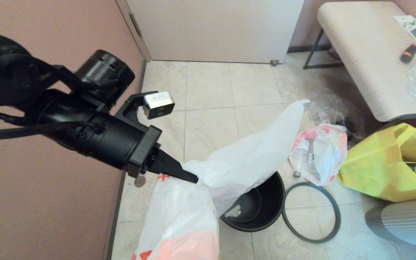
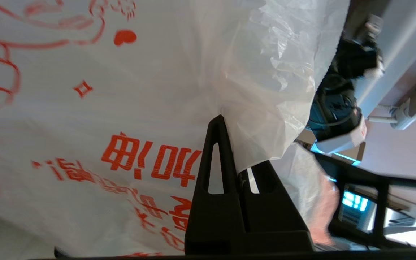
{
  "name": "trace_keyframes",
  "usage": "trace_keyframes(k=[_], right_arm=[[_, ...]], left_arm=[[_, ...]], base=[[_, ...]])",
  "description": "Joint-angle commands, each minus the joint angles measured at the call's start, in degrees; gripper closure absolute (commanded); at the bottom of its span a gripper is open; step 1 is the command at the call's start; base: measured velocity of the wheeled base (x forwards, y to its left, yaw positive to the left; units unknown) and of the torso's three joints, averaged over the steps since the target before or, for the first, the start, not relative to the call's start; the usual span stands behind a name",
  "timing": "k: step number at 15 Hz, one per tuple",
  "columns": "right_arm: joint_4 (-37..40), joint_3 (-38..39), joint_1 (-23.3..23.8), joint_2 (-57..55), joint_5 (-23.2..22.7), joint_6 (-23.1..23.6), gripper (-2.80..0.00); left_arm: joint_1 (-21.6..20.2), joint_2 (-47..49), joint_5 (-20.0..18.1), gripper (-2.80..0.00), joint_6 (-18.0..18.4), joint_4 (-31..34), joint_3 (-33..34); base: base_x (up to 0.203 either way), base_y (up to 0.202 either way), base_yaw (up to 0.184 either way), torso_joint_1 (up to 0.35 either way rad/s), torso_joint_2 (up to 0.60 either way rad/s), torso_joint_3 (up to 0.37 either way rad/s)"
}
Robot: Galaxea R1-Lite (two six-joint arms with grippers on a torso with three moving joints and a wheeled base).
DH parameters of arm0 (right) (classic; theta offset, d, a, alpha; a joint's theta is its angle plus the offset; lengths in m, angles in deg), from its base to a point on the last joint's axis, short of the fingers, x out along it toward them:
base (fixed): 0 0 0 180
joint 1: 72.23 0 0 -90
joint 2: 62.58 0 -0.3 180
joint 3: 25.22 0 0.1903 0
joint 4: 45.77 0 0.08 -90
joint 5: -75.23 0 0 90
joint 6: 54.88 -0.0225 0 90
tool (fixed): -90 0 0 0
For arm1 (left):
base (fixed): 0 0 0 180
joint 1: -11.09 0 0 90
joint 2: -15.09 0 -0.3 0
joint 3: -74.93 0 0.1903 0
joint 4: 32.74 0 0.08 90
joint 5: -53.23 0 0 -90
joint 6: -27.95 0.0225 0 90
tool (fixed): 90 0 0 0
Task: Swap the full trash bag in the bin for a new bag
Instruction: Put the new garbage bag on the trash can
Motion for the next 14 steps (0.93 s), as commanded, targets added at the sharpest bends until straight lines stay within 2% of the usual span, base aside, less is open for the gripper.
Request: trace_keyframes(k=[1,4,8,11,14], right_arm=[[-0.02,0.35,-0.01,-0.05,0.0,-0.01,0.0],[-0.02,0.35,-0.01,-0.05,0.0,-0.01,0.0],[-0.1,0.35,-0.01,-0.05,0.0,-0.01,0.0],[-0.02,0.35,-0.01,-0.05,0.0,-0.01,0.0],[-0.1,0.12,-0.09,-0.05,0.45,0.25,0.0]], left_arm=[[-0.33,5.82,-0.29,0.0,-0.06,-0.16,-0.54],[-0.72,9.94,-0.29,0.0,-0.16,-4.55,-1.63],[2.79,14.73,0.73,0.0,-1.92,-4.69,-3.36],[3.72,18.69,3.57,0.0,-2.16,-4.55,-6.15],[5.23,20.92,4.23,0.0,-2.22,-4.47,-7.38]], base=[[0.0,0.0,0.0,0.0,0.0,0.0],[0.0,0.0,0.0,0.0,0.0,0.0],[0.0,0.0,0.0,0.0,0.0,0.0],[0.0,0.0,0.0,0.0,0.0,0.0],[0.0,0.0,0.0,0.0,0.0,0.0]])
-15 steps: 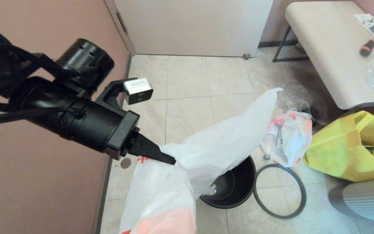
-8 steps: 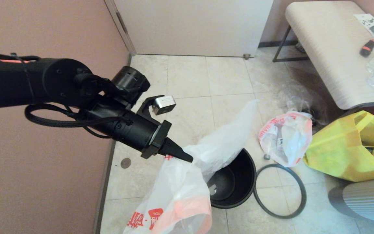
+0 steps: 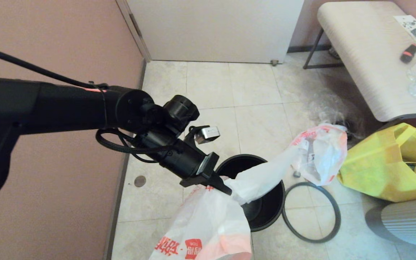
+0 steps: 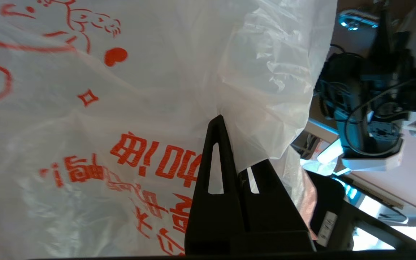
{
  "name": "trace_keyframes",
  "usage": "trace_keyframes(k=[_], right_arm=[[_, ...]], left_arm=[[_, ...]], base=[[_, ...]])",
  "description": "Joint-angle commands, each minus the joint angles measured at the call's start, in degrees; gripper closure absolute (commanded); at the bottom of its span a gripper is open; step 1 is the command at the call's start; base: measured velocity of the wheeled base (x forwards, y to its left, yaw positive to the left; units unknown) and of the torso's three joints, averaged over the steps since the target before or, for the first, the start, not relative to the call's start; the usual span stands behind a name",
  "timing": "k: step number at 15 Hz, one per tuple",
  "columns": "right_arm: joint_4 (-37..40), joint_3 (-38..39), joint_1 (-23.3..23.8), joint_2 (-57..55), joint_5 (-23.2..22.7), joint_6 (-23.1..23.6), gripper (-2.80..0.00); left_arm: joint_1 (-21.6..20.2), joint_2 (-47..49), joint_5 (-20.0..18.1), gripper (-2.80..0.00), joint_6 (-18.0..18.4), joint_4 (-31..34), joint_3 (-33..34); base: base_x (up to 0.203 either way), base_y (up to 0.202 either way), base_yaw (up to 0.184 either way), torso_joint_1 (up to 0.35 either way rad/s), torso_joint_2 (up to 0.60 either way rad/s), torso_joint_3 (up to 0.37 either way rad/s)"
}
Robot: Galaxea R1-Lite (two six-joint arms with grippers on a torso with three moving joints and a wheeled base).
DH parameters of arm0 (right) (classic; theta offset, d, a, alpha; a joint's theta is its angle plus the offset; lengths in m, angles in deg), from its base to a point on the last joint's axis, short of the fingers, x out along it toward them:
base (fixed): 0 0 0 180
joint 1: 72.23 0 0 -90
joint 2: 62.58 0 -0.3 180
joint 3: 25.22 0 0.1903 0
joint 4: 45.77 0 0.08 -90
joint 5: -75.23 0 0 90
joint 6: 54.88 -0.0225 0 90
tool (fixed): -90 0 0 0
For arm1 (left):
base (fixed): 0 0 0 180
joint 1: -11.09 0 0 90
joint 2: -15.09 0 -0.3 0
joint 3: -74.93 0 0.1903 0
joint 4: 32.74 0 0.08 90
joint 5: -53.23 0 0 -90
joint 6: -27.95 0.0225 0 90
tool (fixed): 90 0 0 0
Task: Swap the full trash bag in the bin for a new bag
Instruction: Put the new garbage bag on the trash can
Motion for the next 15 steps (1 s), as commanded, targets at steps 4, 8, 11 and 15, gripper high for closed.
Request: trace_keyframes(k=[4,8,11,15], right_arm=[[1.06,-9.2,-0.13,-6.76,-3.17,-0.05,0.0],[-1.96,-21.39,-0.98,-37.36,-9.2,-1.19,0.0],[-7.18,-31.43,-4.72,-63.61,-10.51,-2.53,0.0],[-15.63,-45.08,-14.22,-92.9,-5.61,-6.13,0.0]], left_arm=[[0.42,3.88,3.69,0.0,-0.65,0.04,-0.8],[-0.64,4.85,3.99,0.0,-2.93,0.09,-4.61],[-0.55,6.56,3.95,0.0,-5.87,0.12,-8.61],[-1.07,6.21,4.13,0.0,-6.18,0.3,-9.68]], base=[[0.0,0.0,0.0,0.0,0.0,0.0],[0.0,0.0,0.0,0.0,0.0,0.0],[0.0,0.0,0.0,0.0,0.0,0.0],[0.0,0.0,0.0,0.0,0.0,0.0]])
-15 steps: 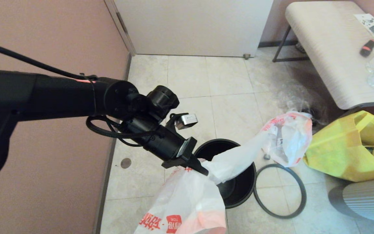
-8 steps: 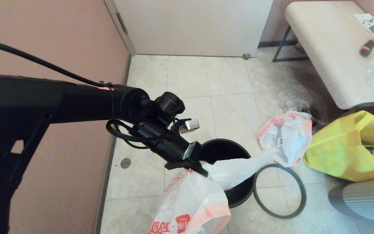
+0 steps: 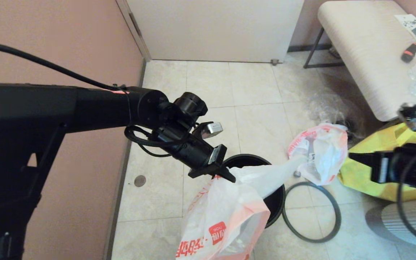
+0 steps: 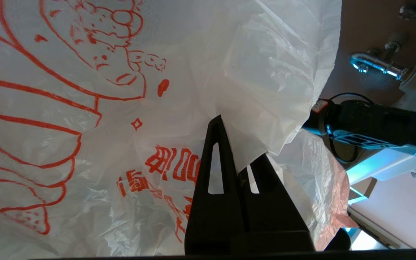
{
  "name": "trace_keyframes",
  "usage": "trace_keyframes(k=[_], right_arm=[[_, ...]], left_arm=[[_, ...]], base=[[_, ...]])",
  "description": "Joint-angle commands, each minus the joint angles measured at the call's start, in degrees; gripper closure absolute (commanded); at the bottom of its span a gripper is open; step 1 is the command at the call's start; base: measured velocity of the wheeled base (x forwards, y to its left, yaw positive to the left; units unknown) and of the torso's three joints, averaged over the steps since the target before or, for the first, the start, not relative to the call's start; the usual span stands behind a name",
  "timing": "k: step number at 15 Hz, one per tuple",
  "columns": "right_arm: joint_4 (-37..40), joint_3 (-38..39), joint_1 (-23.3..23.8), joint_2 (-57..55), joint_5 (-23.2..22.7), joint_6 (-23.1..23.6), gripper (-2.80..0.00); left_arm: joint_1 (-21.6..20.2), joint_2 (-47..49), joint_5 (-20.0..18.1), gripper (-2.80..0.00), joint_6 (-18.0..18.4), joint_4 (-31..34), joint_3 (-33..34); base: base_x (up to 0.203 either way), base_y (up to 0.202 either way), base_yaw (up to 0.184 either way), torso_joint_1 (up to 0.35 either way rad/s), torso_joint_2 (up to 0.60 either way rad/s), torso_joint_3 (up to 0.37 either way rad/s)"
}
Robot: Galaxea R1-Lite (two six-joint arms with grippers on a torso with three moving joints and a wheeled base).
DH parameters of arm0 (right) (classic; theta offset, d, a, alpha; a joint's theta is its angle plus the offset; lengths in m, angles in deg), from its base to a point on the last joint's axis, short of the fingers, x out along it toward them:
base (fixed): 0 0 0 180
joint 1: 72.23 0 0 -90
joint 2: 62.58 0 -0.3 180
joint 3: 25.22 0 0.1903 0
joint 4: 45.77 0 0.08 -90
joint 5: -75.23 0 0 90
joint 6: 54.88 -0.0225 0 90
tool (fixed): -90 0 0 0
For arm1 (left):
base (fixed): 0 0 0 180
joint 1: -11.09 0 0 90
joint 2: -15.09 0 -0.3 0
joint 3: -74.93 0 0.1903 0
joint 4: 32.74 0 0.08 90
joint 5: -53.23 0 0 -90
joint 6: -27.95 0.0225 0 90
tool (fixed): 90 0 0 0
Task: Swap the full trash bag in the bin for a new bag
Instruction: Put the new garbage bag on the trash can
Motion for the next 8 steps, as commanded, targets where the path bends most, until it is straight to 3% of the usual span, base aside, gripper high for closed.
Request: trace_keyframes(k=[1,5,8], right_arm=[[-3.48,-5.63,-4.15,-18.19,0.93,-0.68,0.0],[-11.01,-20.39,-11.14,-33.01,3.19,-6.62,0.0],[-10.59,-21.35,-12.96,-34.99,3.46,-8.85,0.0]], left_arm=[[-0.52,-0.35,-0.2,0.0,-0.06,0.46,-0.28],[-2.48,-0.78,-0.22,0.0,0.43,3.07,-0.43],[-3.66,-0.08,-0.38,0.0,0.59,2.8,-0.69]], base=[[0.0,0.0,0.0,0.0,0.0,0.0],[0.0,0.0,0.0,0.0,0.0,0.0],[0.0,0.0,0.0,0.0,0.0,0.0]])
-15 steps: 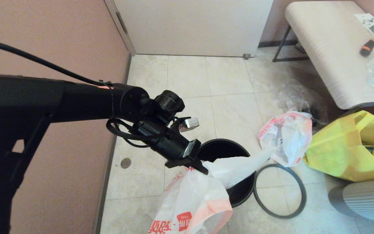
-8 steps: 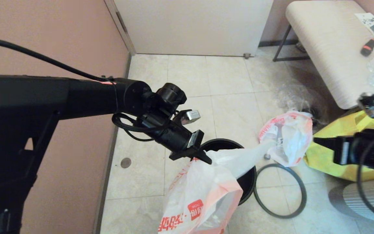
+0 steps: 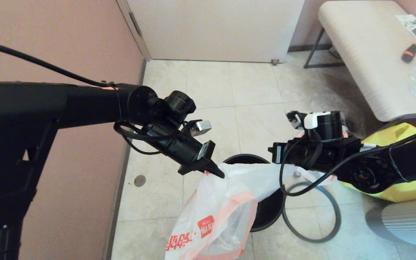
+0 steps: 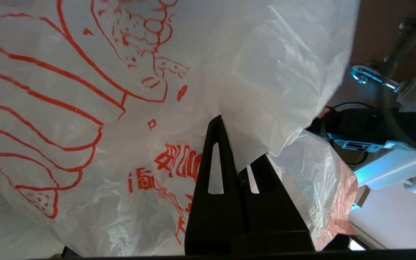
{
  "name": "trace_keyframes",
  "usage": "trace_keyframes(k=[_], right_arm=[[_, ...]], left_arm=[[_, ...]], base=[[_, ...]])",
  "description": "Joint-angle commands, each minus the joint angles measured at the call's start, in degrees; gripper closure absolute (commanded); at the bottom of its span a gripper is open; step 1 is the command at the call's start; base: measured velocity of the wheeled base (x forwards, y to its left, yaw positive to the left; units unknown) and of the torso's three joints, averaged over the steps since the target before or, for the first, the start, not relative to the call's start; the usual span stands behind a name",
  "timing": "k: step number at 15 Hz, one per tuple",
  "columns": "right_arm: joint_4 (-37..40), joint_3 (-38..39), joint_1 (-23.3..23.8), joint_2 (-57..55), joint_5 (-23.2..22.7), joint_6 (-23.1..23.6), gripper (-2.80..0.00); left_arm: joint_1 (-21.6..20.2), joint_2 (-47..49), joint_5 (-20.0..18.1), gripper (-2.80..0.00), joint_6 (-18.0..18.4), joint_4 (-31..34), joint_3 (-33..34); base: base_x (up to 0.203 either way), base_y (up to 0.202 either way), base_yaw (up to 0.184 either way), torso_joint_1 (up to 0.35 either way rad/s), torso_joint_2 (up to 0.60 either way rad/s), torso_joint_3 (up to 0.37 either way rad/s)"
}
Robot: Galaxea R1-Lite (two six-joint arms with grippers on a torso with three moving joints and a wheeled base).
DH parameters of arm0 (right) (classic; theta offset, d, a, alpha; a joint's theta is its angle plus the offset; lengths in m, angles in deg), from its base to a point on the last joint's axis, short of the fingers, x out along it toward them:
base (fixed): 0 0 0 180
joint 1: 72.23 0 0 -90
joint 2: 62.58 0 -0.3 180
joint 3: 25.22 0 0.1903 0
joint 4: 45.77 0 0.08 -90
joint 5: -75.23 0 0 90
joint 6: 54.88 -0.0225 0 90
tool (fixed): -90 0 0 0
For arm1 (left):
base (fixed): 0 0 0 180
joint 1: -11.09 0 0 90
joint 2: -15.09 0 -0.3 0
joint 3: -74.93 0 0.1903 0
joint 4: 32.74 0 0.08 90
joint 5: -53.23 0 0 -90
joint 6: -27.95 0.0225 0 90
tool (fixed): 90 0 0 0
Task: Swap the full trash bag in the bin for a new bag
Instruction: Put the new garbage bag on the trash can
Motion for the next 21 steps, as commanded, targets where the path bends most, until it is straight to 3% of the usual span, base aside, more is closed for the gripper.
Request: trace_keyframes(k=[1,7,13,20,21], right_arm=[[-0.14,-0.09,-0.82,-2.6,0.03,-0.88,0.0],[-0.47,-0.54,-3.54,-6.74,1.95,-3.35,0.0],[0.08,-8.57,-5.54,-16.46,5.25,-3.46,0.0],[2.4,-8.07,-6.82,-16.34,6.75,-7.42,0.0],[2.48,-8.06,-6.82,-16.46,7.07,-7.74,0.0]], left_arm=[[-0.32,0.31,-0.24,0.0,-0.07,0.06,-0.09],[-1.38,1.09,-0.33,0.0,-0.25,-0.55,-0.35],[-1.38,1.2,-0.33,0.0,-0.33,-3.4,-1.2],[-1.55,2.44,-0.24,0.0,-0.34,-3.57,-2.11],[-1.5,2.48,-0.24,-2.8,-0.28,-3.57,-2.34]], base=[[0.0,0.0,0.0,0.0,0.0,0.0],[0.0,0.0,0.0,0.0,0.0,0.0],[0.0,0.0,0.0,0.0,0.0,0.0],[0.0,0.0,0.0,0.0,0.0,0.0],[0.0,0.0,0.0,0.0,0.0,0.0]])
